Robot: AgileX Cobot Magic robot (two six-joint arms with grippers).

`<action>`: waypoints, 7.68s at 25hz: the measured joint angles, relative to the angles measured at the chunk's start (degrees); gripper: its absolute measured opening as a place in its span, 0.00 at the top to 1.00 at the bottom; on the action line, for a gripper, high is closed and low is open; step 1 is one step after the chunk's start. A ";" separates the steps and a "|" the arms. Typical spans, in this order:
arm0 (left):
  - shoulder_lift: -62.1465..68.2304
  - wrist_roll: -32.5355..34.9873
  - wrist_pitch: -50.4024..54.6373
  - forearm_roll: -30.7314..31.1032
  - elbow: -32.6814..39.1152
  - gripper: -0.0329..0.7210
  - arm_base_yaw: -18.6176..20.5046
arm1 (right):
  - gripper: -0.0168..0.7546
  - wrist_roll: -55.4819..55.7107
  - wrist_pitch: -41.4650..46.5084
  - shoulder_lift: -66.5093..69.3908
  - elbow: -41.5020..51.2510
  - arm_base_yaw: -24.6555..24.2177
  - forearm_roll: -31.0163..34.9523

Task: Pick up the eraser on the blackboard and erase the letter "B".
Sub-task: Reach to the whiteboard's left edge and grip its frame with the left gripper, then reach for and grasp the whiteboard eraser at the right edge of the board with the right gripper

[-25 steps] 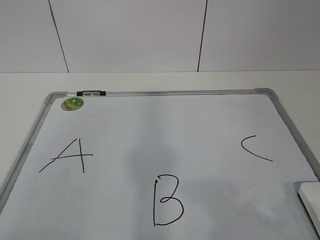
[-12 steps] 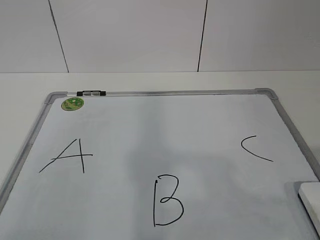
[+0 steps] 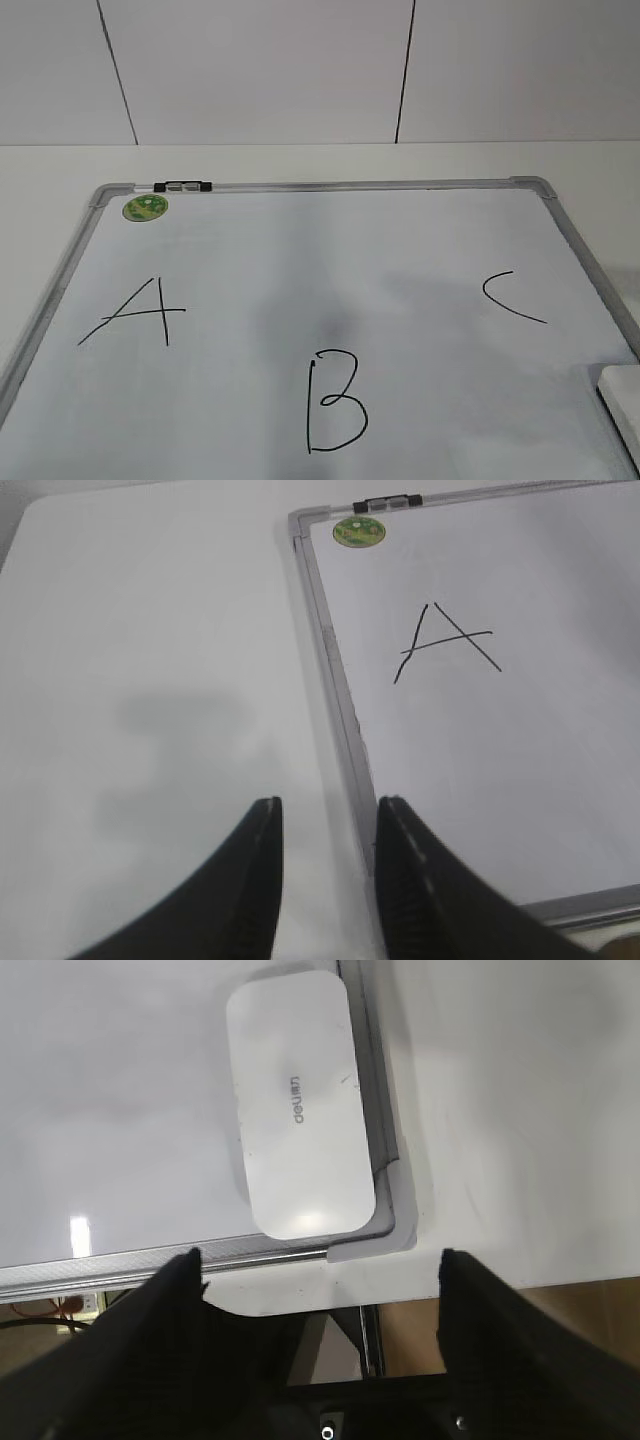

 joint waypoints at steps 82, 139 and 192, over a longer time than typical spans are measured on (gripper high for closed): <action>107.18 -3.00 -16.10 -0.43 -39.31 0.65 0.00 | 0.22 -0.62 -0.91 13.20 0.00 0.00 0.21; 108.79 -0.89 -12.25 -2.83 -40.00 0.92 0.00 | 0.22 -0.62 -0.91 13.20 0.00 0.00 0.21; 108.79 -1.00 -12.12 -3.22 -40.08 0.92 0.00 | 0.28 -6.29 -16.33 42.32 -4.08 0.00 1.77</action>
